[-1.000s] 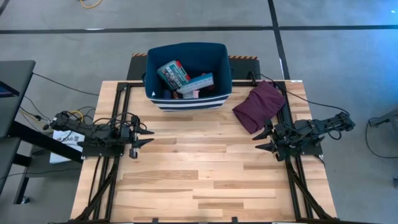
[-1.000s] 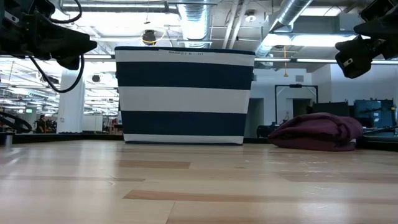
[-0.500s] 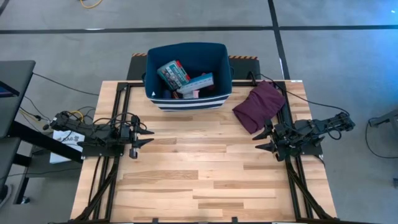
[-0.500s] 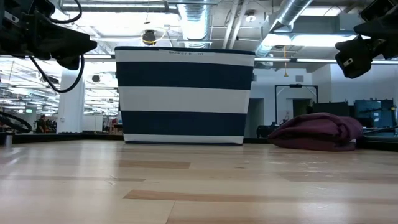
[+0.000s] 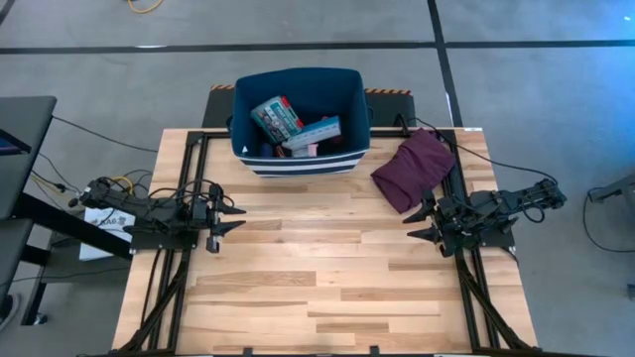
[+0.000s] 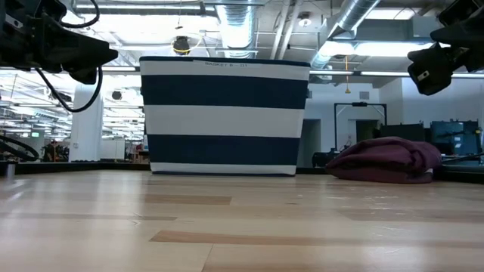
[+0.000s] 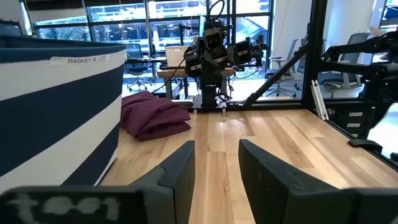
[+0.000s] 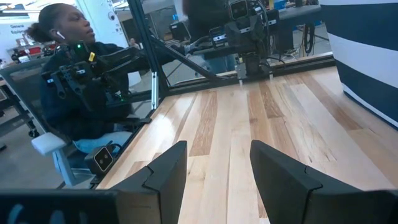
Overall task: Pick & place medical supplies in basket/bin
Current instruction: Return to Home Position
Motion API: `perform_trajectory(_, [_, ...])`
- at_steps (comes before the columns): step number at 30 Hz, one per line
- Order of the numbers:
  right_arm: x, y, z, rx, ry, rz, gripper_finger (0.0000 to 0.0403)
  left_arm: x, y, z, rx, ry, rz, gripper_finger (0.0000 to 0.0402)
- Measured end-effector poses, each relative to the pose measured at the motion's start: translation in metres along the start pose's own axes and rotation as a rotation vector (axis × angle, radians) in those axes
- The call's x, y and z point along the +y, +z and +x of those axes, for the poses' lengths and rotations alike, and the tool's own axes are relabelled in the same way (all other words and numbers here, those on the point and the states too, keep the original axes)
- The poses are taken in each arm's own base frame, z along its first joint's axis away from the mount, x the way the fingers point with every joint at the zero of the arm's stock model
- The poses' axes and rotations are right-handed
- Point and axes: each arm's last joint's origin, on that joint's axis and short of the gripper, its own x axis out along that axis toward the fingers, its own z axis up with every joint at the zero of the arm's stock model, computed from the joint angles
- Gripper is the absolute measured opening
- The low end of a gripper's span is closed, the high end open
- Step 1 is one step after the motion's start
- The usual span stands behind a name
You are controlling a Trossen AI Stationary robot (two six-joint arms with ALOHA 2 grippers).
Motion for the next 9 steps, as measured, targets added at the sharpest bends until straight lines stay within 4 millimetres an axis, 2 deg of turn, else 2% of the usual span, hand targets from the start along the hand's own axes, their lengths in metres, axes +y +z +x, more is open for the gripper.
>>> perform_trajectory(9, [0.0,0.0,0.0,0.0,0.0,0.0,0.017,0.0,0.0,0.0,0.0,0.0,-0.011,0.0114])
